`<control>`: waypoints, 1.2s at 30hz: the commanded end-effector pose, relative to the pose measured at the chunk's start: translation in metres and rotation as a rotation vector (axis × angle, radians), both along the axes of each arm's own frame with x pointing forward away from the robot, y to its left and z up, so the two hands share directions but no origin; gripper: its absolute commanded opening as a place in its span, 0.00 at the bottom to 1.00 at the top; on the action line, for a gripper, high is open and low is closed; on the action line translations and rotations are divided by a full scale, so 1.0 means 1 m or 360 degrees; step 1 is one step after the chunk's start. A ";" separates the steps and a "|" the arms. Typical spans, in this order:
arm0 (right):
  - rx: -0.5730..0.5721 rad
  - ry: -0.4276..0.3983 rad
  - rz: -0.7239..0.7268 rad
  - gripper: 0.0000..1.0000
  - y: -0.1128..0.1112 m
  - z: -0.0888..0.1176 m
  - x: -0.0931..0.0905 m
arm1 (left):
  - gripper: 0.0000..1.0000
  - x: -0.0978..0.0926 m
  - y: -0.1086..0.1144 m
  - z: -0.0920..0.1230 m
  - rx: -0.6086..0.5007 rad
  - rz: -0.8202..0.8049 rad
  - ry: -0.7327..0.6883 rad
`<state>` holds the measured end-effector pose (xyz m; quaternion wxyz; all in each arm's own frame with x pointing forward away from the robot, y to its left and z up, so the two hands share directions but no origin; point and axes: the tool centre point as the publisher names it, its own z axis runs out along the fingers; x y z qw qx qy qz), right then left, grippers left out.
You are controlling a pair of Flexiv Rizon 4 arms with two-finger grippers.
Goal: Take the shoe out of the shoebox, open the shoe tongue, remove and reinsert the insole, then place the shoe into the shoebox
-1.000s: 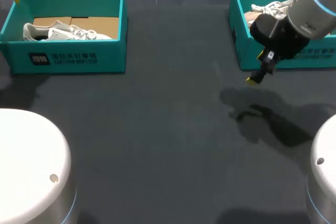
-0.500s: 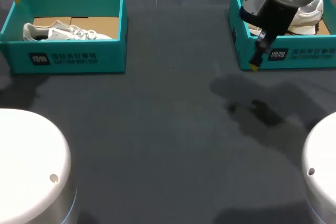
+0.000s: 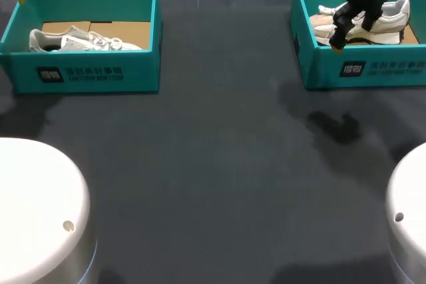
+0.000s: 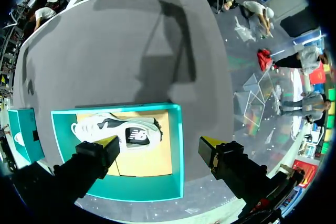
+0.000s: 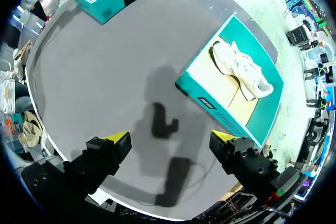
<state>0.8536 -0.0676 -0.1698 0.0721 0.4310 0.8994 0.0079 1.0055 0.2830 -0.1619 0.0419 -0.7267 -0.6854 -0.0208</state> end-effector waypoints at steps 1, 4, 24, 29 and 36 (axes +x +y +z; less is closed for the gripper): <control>-0.0073 0.0147 -0.0148 1.00 -0.012 0.002 0.035 | 1.00 0.000 0.001 0.000 0.0002 -0.0002 0.0000; -0.0120 0.0176 -0.0226 1.00 -0.024 0.001 0.047 | 1.00 0.000 0.001 0.000 0.0002 -0.0002 0.0000; -0.0217 0.0258 -0.0503 1.00 -0.048 0.001 0.075 | 1.00 0.000 0.001 0.000 0.0002 -0.0002 0.0000; -0.0212 0.0296 -0.0676 1.00 -0.063 0.002 0.104 | 1.00 0.000 0.001 0.000 0.0002 -0.0002 0.0000; -0.0192 0.0284 -0.0777 1.00 -0.086 0.002 0.156 | 1.00 0.000 0.001 0.000 0.0002 -0.0002 0.0000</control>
